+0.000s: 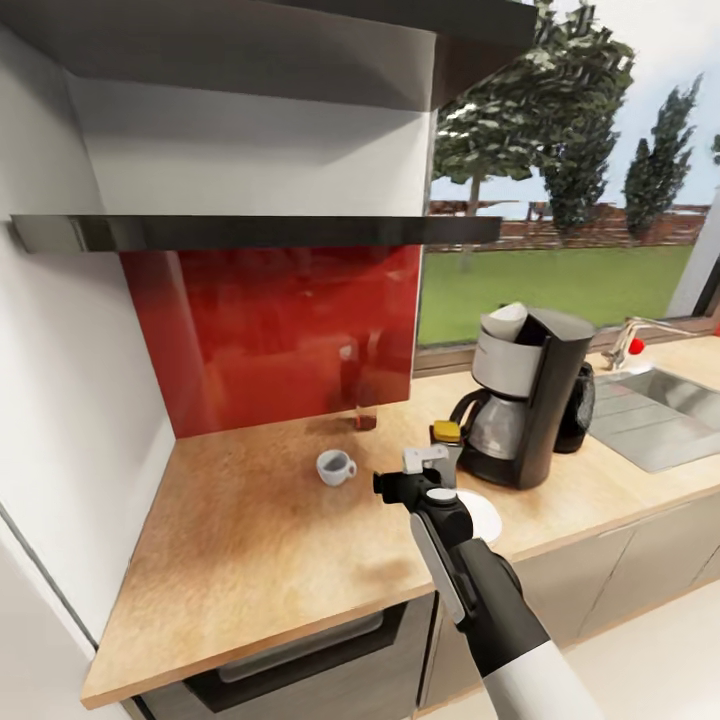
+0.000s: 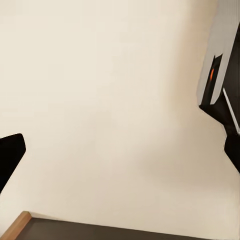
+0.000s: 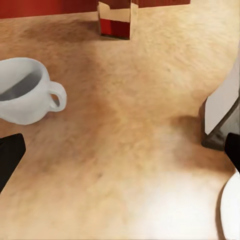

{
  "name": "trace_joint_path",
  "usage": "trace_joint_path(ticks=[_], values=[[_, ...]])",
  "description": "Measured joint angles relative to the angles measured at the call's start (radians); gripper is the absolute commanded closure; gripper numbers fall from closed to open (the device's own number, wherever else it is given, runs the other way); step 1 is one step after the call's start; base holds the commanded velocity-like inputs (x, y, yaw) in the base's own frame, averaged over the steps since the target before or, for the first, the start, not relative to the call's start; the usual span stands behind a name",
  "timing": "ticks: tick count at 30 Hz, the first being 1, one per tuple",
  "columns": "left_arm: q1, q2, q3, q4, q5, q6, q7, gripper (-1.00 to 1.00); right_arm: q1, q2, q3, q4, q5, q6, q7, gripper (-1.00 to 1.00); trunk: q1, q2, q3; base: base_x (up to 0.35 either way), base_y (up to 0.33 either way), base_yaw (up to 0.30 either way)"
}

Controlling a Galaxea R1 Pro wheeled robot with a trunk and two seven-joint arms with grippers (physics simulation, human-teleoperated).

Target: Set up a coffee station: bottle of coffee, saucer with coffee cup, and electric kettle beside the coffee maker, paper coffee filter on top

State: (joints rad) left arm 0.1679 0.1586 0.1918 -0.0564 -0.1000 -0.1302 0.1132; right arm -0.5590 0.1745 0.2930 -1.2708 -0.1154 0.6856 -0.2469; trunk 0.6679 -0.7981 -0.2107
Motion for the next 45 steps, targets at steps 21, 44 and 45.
trace_joint_path(ticks=[21, 44, 45], values=[[0.028, 0.004, -0.002, -0.001, 0.000, 0.029, 0.000, -1.00, 0.001, 0.000, 0.000, 0.001, 0.002, 0.002, 0.000, -1.00, 0.000, 0.000, -0.009, 0.013, 0.000, 0.108], [0.046, -0.002, 0.000, 0.020, -0.001, 0.039, -0.002, -1.00, -0.019, 0.000, 0.004, 0.003, 0.006, 0.085, -0.003, -1.00, 0.000, 0.000, -0.017, 0.082, 0.000, 0.049], [0.045, -0.001, 0.000, 0.019, -0.001, 0.039, -0.002, -1.00, -0.015, 0.000, 0.004, -0.002, 0.006, 0.080, -0.001, -1.00, 0.000, 0.000, -0.017, 0.000, 0.000, 0.000]])
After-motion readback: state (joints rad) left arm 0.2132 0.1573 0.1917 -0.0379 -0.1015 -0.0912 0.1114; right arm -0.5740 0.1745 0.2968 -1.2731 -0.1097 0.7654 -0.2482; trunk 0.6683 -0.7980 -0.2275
